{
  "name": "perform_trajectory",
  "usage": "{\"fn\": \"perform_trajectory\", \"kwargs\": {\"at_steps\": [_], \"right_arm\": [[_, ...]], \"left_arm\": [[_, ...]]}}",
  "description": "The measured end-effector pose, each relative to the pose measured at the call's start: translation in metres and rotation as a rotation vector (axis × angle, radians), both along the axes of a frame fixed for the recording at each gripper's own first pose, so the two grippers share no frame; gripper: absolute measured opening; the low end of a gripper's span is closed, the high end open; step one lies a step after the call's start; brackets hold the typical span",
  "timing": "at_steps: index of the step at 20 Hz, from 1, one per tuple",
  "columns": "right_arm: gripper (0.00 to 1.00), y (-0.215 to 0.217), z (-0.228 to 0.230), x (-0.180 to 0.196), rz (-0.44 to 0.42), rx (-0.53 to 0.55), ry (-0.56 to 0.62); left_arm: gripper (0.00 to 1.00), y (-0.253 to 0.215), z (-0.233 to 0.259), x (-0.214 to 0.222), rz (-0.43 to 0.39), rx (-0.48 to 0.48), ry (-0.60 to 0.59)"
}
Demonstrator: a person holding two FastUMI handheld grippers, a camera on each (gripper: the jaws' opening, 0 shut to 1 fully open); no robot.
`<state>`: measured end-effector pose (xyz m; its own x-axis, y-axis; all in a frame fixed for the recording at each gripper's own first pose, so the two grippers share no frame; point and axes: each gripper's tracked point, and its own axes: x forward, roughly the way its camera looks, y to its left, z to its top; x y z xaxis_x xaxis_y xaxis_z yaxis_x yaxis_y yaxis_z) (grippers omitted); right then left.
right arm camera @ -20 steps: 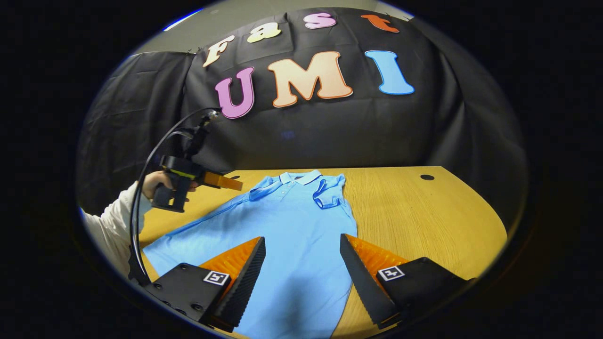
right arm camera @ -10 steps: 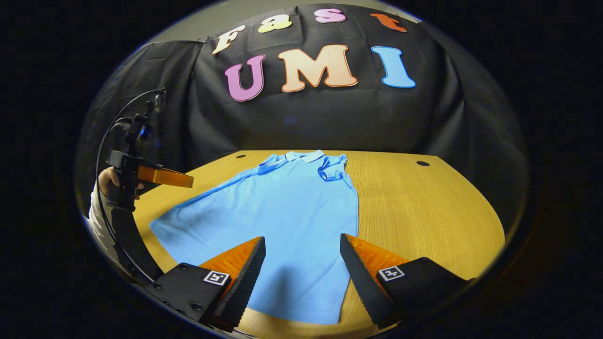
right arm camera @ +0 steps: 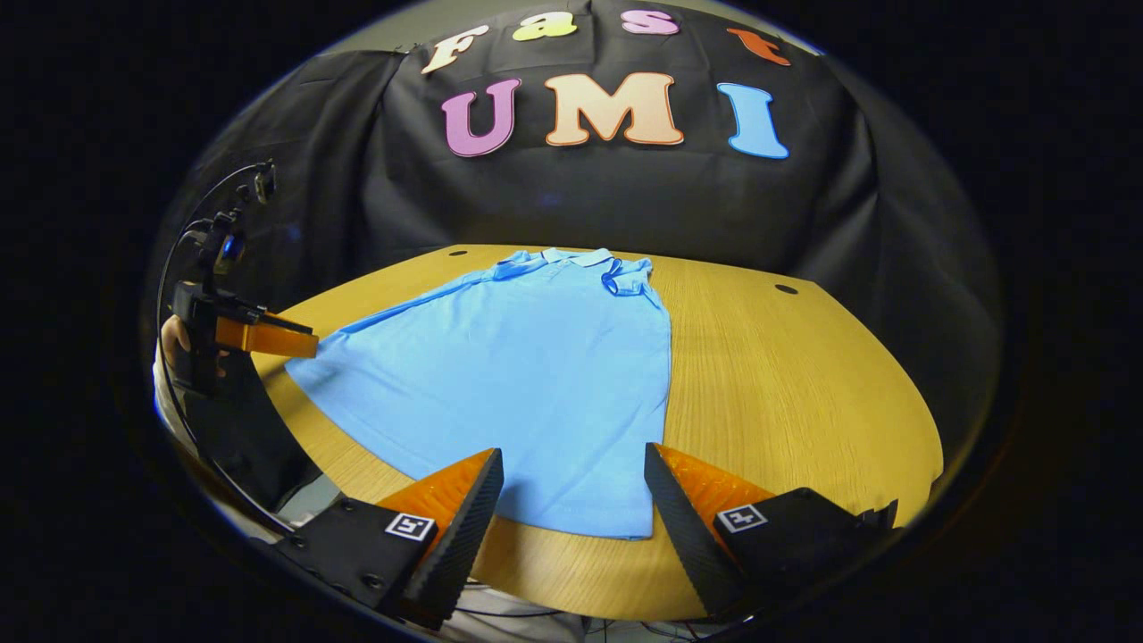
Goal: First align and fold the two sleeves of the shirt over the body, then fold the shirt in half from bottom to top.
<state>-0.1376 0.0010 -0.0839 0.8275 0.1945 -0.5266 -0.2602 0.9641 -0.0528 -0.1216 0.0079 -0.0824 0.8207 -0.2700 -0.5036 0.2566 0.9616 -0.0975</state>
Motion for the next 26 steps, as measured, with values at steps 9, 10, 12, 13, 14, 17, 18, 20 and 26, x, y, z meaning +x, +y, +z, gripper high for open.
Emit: {"fn": "perform_trajectory", "kwargs": {"at_steps": [9, 10, 12, 13, 14, 17, 18, 20, 26], "right_arm": [[0.99, -0.002, -0.013, -0.009, -0.008, 0.005, 0.012], [0.99, -0.001, -0.012, -0.009, -0.012, 0.014, 0.012], [0.96, 0.001, -0.013, -0.010, -0.010, 0.014, 0.009], [0.99, 0.003, -0.013, -0.010, -0.003, 0.012, 0.004], [0.99, 0.007, -0.013, -0.009, 0.006, 0.015, 0.001], [0.97, 0.013, -0.014, -0.008, 0.025, 0.020, -0.001], [0.96, 0.017, -0.015, -0.008, 0.039, 0.028, 0.005], [0.80, 0.024, -0.017, -0.010, 0.062, 0.041, 0.011], [0.28, 0.042, -0.018, -0.013, 0.128, 0.059, 0.029]], "left_arm": [[0.97, 0.001, -0.011, -0.012, 0.012, 0.037, -0.015], [0.97, 0.002, -0.013, -0.012, 0.016, 0.052, -0.020], [0.97, 0.004, -0.017, -0.007, 0.027, 0.096, -0.033], [0.96, 0.003, -0.014, -0.005, 0.026, 0.100, -0.053], [0.96, 0.001, -0.016, -0.007, 0.022, 0.100, -0.049], [0.89, -0.003, -0.014, -0.006, 0.013, 0.092, -0.061], [0.82, -0.007, -0.013, -0.002, 0.004, 0.087, -0.074], [0.62, -0.015, -0.013, 0.000, -0.012, 0.081, -0.088], [0.10, -0.028, -0.013, 0.004, -0.032, 0.052, -0.118]]}}
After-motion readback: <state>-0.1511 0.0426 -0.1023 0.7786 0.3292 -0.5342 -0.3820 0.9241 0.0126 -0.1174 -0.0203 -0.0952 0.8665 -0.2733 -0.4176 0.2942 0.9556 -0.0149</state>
